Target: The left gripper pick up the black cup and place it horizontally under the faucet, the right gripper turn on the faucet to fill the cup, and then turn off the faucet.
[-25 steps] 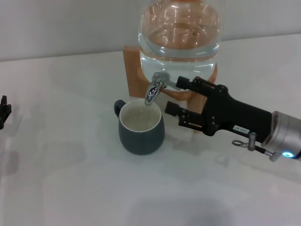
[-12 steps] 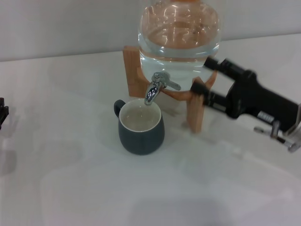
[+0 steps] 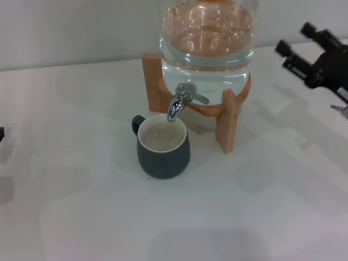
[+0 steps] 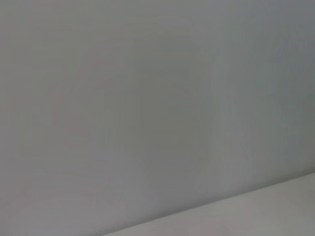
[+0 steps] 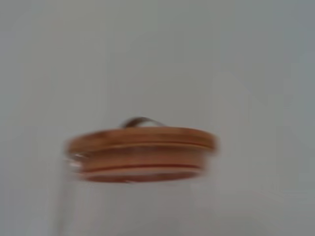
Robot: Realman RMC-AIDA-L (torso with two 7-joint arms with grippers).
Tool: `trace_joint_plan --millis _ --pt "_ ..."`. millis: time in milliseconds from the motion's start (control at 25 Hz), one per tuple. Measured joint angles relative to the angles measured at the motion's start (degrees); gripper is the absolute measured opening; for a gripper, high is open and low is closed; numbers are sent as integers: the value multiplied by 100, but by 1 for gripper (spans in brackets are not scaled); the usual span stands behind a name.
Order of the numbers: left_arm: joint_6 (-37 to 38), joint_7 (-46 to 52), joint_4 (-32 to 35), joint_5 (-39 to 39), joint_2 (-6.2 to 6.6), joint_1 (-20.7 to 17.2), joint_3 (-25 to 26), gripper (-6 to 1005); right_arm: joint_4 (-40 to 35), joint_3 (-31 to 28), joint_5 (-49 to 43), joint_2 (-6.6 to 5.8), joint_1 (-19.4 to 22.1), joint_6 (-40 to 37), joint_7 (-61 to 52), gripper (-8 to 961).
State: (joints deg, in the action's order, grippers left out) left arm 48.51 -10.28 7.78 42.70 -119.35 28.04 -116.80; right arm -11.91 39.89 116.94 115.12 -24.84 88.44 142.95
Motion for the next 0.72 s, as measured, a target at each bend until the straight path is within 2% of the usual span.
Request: trace_joint_plan --millis 560,720 --pt "64 0 -67 567 8 30 0 860 11 -2231 -4 7 -203 -1908 481 787" --pt "238 0 -66 611 9 41 5 860 9 -2887 6 -3 -266 -2181 534 787"
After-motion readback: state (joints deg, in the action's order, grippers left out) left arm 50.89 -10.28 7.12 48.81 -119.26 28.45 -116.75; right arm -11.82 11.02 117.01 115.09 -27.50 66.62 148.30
